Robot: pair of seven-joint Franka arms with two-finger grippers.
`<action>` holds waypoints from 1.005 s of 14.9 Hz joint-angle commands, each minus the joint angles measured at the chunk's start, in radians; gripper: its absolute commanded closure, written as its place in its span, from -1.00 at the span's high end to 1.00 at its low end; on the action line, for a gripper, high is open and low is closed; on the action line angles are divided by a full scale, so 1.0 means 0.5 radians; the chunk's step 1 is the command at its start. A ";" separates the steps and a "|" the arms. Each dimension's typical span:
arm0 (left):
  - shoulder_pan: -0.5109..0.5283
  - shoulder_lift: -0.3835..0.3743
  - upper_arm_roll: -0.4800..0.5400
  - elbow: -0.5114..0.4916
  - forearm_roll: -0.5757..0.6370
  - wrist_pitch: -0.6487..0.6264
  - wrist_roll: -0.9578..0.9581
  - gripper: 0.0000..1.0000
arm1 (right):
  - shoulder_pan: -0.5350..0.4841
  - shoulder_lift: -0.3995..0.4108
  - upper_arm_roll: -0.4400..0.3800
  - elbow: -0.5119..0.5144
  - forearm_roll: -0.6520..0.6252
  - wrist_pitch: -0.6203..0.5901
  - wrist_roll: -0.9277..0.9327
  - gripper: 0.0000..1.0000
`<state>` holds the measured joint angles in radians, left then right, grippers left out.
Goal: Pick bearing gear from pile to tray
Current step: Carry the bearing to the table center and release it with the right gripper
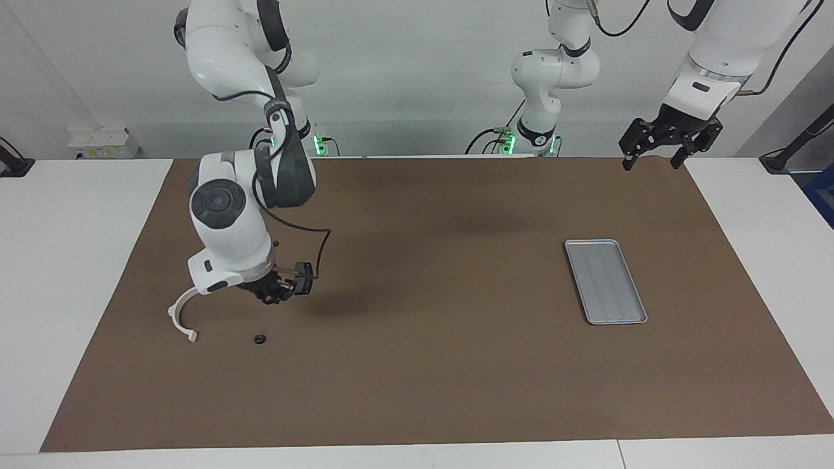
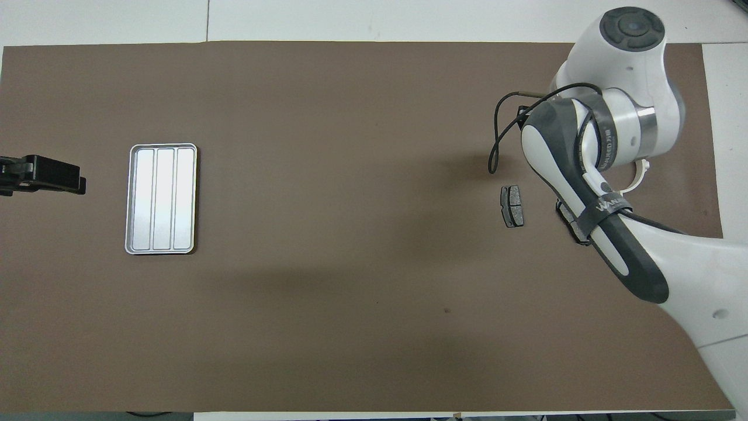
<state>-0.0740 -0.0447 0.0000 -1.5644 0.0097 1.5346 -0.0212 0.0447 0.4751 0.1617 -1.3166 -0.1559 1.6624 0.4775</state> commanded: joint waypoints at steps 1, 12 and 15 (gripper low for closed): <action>-0.021 -0.067 0.015 -0.071 -0.016 -0.004 0.002 1.00 | 0.006 -0.088 0.179 0.148 0.011 -0.263 0.039 -1.00; -0.018 -0.067 0.018 -0.071 -0.016 -0.004 0.002 1.00 | 0.594 -0.140 0.327 -0.112 0.217 0.190 1.818 -1.00; -0.018 -0.067 0.015 -0.071 -0.016 -0.004 0.002 1.00 | 0.662 -0.125 0.327 -0.336 0.217 0.475 1.968 -1.00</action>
<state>-0.0740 -0.0447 0.0001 -1.5644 0.0097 1.5346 -0.0212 0.3765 0.4260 0.3219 -1.3968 -0.0624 1.8135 1.4150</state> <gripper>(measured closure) 0.000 0.648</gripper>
